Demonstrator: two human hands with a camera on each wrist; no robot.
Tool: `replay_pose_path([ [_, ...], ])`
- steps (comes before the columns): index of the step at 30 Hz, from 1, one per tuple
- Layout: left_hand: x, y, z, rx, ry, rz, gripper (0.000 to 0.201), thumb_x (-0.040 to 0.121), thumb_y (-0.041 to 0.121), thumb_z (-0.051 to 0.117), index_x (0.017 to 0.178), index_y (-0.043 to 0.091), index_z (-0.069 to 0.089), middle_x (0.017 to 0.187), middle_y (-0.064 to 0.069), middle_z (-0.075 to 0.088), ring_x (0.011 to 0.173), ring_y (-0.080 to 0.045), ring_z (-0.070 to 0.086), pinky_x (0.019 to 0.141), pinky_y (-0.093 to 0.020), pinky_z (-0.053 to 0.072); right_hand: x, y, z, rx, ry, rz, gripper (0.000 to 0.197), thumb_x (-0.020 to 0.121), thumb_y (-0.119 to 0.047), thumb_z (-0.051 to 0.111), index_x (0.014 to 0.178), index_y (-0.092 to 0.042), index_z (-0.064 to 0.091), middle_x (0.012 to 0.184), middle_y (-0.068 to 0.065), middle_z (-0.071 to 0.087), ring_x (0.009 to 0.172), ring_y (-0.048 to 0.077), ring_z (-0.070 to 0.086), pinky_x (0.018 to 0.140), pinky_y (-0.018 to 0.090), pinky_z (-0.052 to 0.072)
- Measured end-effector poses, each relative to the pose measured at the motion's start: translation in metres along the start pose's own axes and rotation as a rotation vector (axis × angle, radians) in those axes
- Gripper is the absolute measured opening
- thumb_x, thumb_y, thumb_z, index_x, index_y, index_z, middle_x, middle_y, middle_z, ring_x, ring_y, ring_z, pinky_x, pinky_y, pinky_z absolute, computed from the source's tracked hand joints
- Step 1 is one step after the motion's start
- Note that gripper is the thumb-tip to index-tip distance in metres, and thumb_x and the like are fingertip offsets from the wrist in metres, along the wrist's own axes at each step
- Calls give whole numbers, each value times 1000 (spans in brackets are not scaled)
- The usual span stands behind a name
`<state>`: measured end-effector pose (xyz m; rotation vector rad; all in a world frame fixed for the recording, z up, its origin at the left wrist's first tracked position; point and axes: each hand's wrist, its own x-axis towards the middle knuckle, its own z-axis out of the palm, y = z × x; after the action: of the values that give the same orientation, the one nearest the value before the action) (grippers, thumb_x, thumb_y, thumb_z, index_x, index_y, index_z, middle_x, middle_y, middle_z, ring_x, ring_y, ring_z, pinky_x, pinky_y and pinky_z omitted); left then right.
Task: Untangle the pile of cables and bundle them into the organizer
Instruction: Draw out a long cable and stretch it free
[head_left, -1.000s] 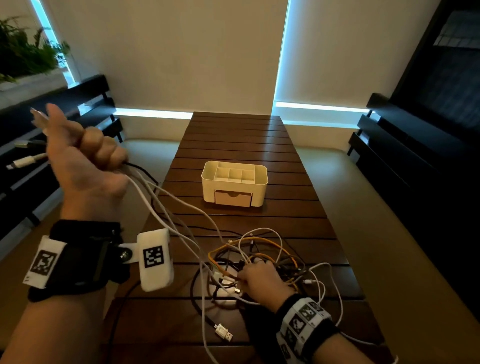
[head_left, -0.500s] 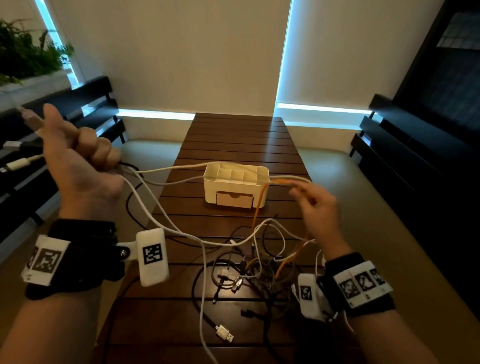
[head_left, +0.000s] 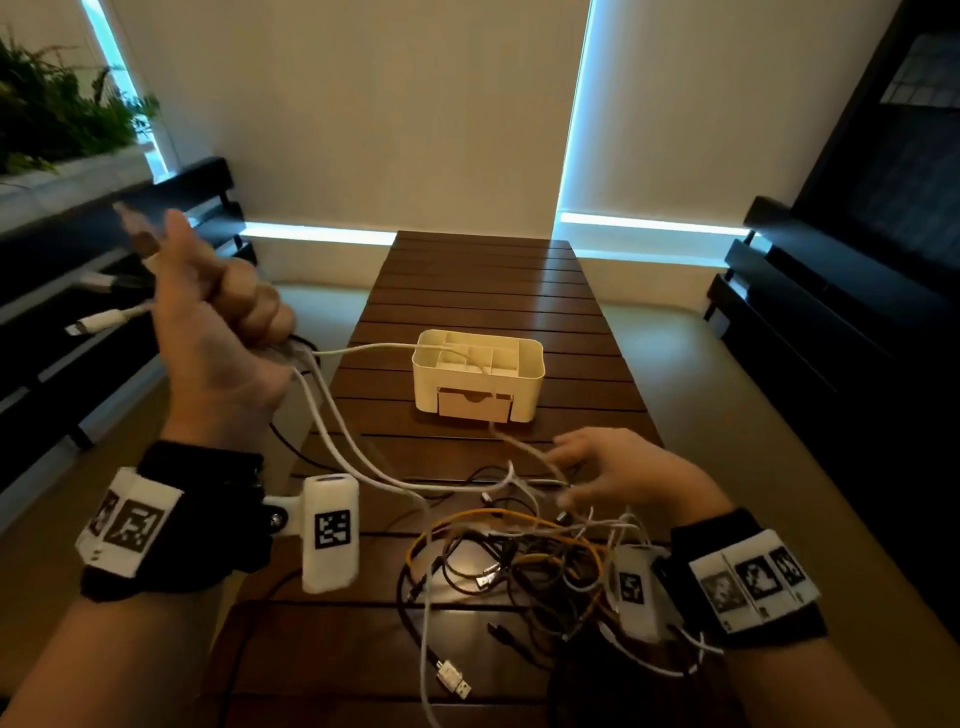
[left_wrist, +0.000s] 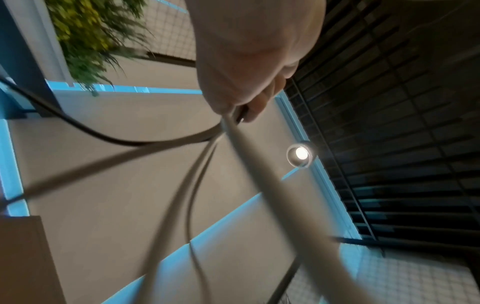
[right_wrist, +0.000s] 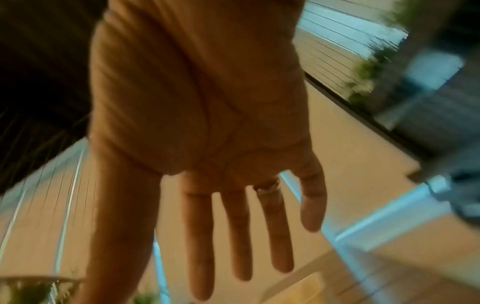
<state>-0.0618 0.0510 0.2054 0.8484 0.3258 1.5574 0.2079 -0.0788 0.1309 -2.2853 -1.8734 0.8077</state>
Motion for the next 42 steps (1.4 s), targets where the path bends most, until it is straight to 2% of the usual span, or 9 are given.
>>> replay_pose_path([
  [8,-34,-55,61,-103,-273,-330,53,93,42,39,44,22,38,37,10,24,31,-1,18,34,-18,13,14,-92,-2,696,254,-573,102,44,-44,85,132,-41,34,137,-12,48,130,8,42,107,34,37],
  [14,-30,-69,56,-87,-213,-435,55,94,51,35,47,23,35,38,11,21,32,-2,15,34,-19,11,29,-84,12,618,175,-424,9,79,-11,67,81,-15,59,70,1,59,63,10,57,63,35,53],
  [17,-8,-57,47,-56,-78,-342,58,95,55,32,48,22,32,39,9,23,33,-4,17,33,-17,16,27,-56,21,523,-10,-331,12,87,-10,59,79,-18,61,67,-5,57,54,1,54,56,16,46],
  [24,73,17,1,1,205,4,52,96,50,41,54,24,25,43,7,20,39,-7,12,37,-20,13,10,11,29,536,-77,-149,24,91,-26,56,68,-21,62,63,-2,55,56,13,50,60,26,43],
  [27,64,0,1,584,-133,5,41,90,37,59,55,25,40,43,13,38,37,-1,29,39,-16,23,11,4,15,412,91,-146,27,95,-26,49,69,-22,54,66,-5,51,57,6,46,60,21,39],
  [30,22,-44,17,1312,-677,-76,7,78,30,73,75,28,67,101,16,65,82,-2,62,62,-12,42,12,-17,0,127,222,-178,22,97,-31,44,84,-21,58,76,-2,56,64,6,47,59,21,36],
  [36,-34,-95,33,1125,-980,-369,72,60,28,87,125,30,57,112,24,61,99,14,55,84,-5,42,3,-56,-14,-251,363,-159,23,95,-24,44,112,-16,58,104,7,63,90,24,60,76,34,44],
  [40,-42,-105,33,1304,-1004,-352,11,77,15,72,86,21,70,99,-1,71,92,-15,64,84,-40,53,-1,-56,-21,-103,425,-149,15,90,-25,54,95,-19,67,85,3,66,76,16,60,68,30,47],
  [42,-44,-92,40,1097,-938,-460,25,81,2,64,75,26,67,108,9,64,90,-1,60,79,-31,51,-4,-47,-23,290,357,-212,15,87,-26,62,75,-17,66,60,-5,57,53,5,49,53,20,39],
])
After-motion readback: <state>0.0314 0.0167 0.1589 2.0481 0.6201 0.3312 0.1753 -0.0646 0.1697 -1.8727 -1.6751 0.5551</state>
